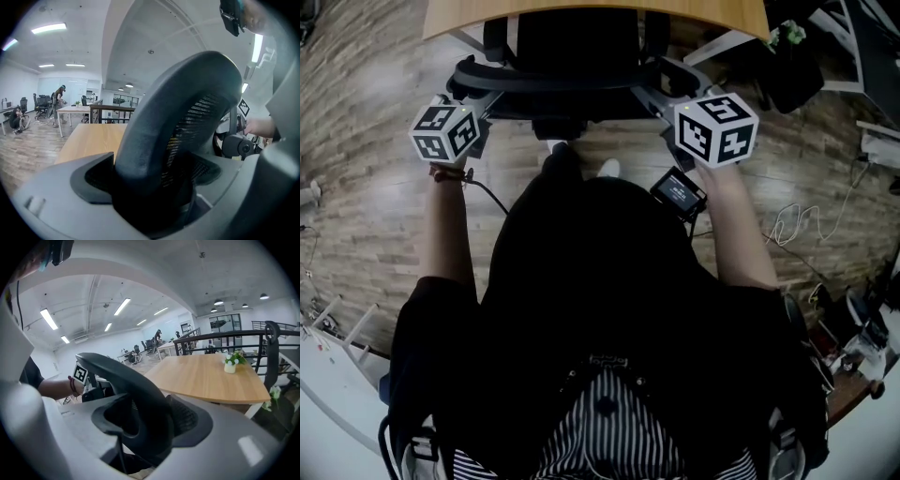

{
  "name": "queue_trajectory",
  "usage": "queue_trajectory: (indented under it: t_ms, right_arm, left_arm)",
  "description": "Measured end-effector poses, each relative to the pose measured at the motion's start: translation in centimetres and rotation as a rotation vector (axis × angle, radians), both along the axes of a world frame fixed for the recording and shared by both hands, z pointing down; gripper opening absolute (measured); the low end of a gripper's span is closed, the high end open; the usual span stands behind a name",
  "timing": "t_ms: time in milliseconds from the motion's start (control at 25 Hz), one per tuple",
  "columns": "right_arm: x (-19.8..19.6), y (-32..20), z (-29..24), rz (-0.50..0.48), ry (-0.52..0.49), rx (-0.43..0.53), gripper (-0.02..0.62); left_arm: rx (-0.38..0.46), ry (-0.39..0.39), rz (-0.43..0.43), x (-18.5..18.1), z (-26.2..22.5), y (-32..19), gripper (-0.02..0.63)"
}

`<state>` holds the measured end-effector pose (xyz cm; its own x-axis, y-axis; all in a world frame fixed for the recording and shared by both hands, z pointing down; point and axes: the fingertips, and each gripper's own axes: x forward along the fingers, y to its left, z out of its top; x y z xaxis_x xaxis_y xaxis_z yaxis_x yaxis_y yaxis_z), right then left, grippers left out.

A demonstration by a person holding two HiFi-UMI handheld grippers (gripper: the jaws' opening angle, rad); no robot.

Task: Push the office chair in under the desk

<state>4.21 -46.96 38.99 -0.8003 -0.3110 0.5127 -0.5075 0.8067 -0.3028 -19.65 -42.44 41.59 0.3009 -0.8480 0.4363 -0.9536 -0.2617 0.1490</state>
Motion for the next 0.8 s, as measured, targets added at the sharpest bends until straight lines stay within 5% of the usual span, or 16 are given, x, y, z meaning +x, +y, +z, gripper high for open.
queue_trajectory:
  t_ms: [800]
  right_arm:
    - [-5.3, -9.1, 0.2, 0.098, 0.020, 0.059, 0.255]
  left_arm:
    - [0.006, 0.069, 0.036, -5.2, 0.0, -7.7, 0.479]
